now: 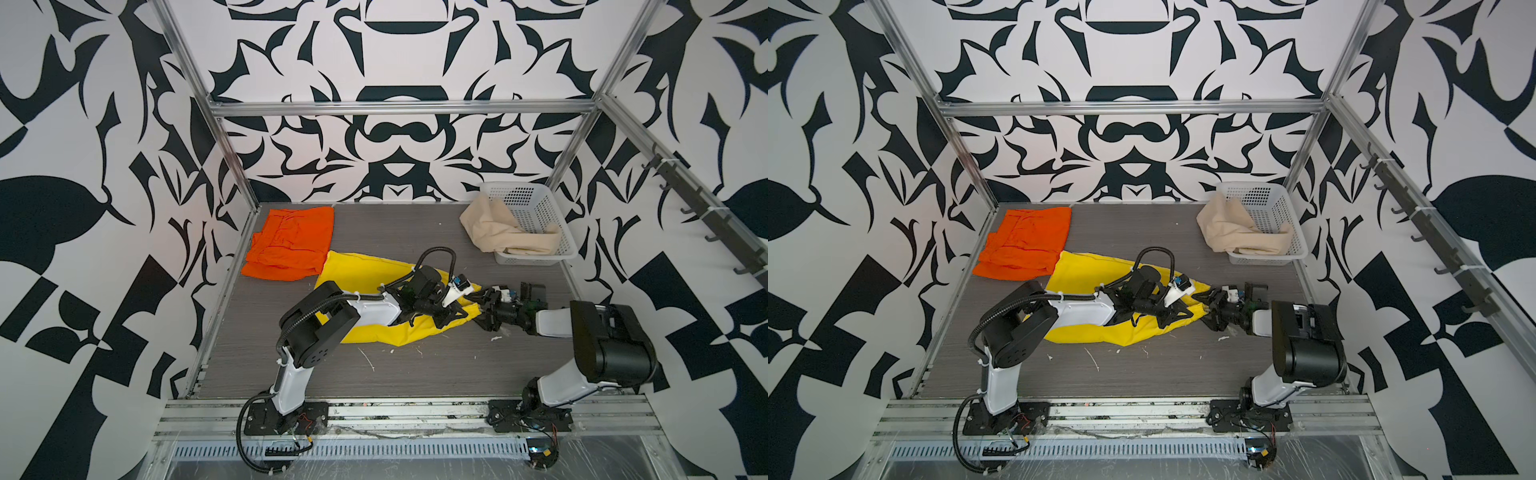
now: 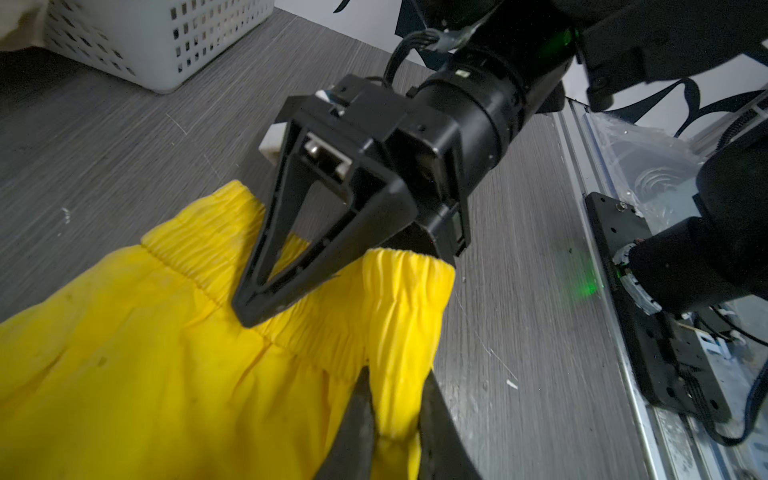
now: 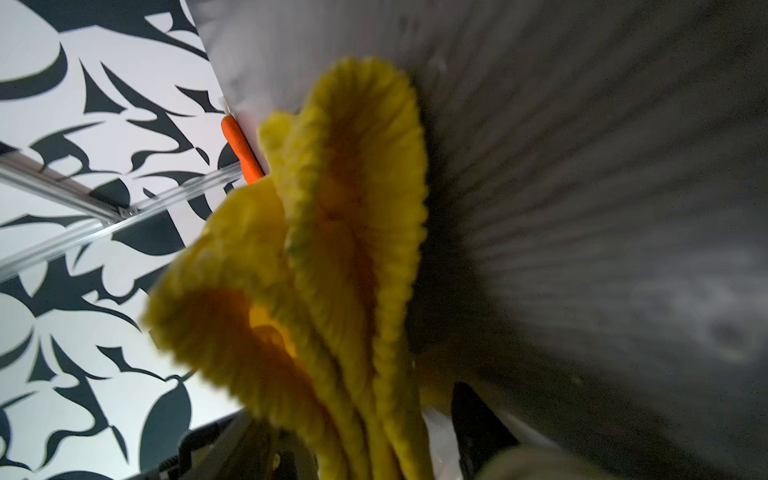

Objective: Fold and stack the shorts

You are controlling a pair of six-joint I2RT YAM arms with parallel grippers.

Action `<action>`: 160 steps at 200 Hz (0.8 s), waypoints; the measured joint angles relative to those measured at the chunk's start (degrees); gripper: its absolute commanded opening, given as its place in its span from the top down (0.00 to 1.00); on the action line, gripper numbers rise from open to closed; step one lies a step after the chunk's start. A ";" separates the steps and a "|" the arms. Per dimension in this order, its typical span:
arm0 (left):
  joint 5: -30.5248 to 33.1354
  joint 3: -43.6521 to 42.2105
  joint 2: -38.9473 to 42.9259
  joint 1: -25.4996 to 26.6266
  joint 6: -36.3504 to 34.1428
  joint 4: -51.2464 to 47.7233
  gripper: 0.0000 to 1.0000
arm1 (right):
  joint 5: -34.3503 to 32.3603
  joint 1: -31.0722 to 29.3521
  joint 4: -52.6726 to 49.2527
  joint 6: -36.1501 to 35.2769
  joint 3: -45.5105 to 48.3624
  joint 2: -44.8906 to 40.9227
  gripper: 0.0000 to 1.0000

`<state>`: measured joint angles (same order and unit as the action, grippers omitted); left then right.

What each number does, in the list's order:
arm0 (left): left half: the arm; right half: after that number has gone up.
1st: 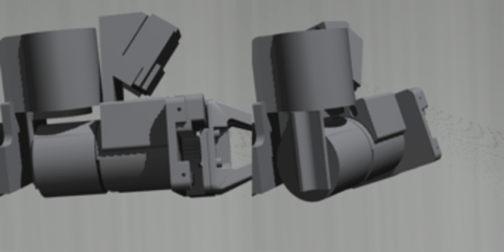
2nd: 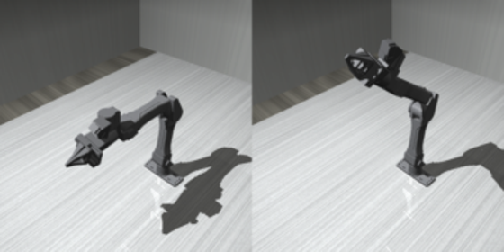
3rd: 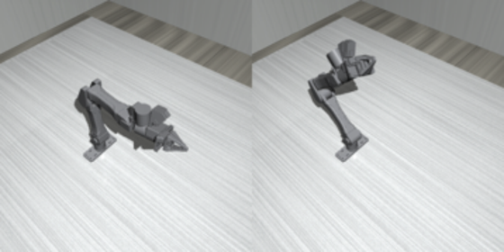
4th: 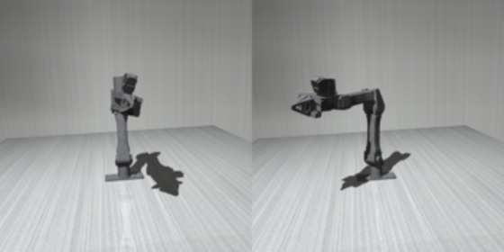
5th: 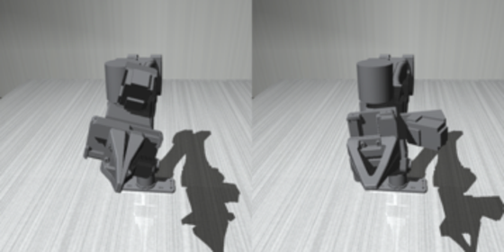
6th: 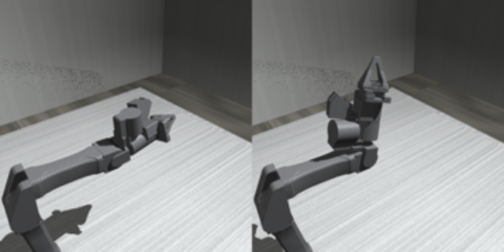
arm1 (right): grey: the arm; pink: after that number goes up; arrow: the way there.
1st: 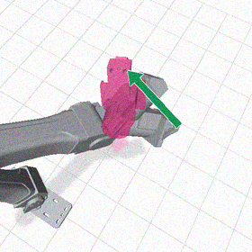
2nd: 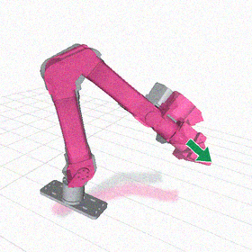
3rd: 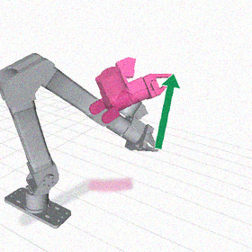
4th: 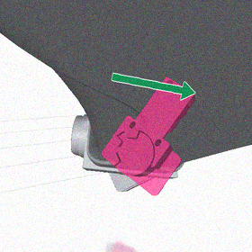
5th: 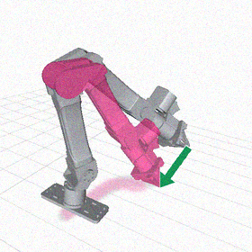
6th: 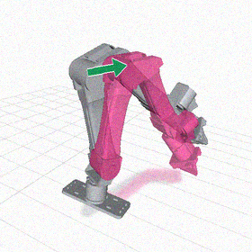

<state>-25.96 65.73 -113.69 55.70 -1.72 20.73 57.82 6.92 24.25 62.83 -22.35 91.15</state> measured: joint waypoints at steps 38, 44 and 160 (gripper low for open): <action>2.34 0.02 0.68 0.20 -1.07 -2.60 0.47 | 0.46 -0.52 9.22 2.93 0.26 5.77 0.84; 3.06 0.02 1.14 0.13 -0.70 -3.15 0.46 | 0.46 -0.52 9.70 3.17 0.28 5.81 0.86; 19.56 -0.42 15.76 -15.56 20.98 -27.91 0.46 | -21.40 -0.63 -53.20 -33.14 -23.21 -18.75 0.96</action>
<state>-6.39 65.32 -97.93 40.14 19.27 -7.18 36.42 6.28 -28.95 29.69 -45.56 72.40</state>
